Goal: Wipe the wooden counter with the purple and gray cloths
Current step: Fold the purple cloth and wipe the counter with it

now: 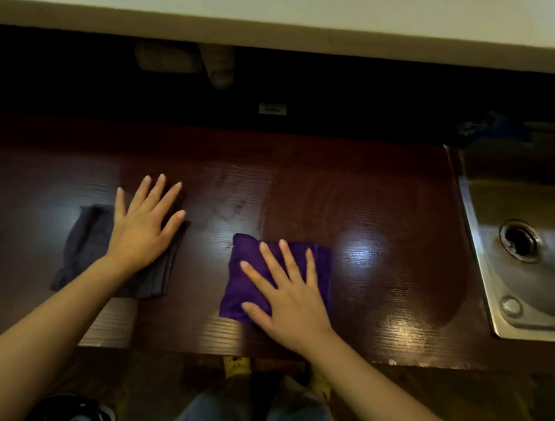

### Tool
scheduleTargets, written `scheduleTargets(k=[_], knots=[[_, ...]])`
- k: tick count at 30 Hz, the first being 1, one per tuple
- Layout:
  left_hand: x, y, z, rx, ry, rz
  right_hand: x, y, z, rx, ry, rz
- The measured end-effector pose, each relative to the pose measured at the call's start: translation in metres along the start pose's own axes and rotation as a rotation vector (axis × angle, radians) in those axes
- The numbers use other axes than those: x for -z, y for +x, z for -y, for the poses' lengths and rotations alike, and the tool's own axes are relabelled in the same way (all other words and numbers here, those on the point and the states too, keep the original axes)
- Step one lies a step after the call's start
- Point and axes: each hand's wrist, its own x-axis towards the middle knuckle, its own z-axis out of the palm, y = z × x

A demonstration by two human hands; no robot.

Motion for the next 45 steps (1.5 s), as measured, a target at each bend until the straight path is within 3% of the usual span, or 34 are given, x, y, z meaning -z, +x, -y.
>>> scheduleTargets(k=[5, 12, 16, 19, 26, 34, 37, 45], knots=[[-0.009, -0.014, 0.007, 0.063, 0.019, 0.018, 0.002, 0.072, -0.027, 0.086, -0.005, -0.011], [-0.013, -0.015, 0.008, 0.073, 0.061, -0.014, 0.021, 0.191, -0.074, -0.069, -0.027, 0.024], [-0.015, -0.015, 0.007, 0.06, 0.047, -0.023, 0.019, 0.218, -0.067, -0.181, -0.004, 0.013], [-0.016, -0.014, 0.006, 0.054, 0.033, -0.026, 0.014, 0.207, -0.036, -0.199, 0.008, -0.023], [-0.015, -0.013, 0.007, 0.043, 0.01, -0.031, -0.004, 0.107, 0.033, 0.0, 0.025, -0.014], [-0.014, -0.013, 0.008, 0.049, 0.0, -0.017, -0.005, 0.0, 0.003, 0.209, -0.023, 0.003], [-0.014, -0.014, 0.008, 0.052, -0.002, -0.019, 0.002, 0.003, -0.036, 0.141, -0.054, 0.011], [-0.014, -0.016, 0.008, 0.056, 0.022, 0.001, 0.027, 0.108, -0.133, -0.335, -0.036, -0.015]])
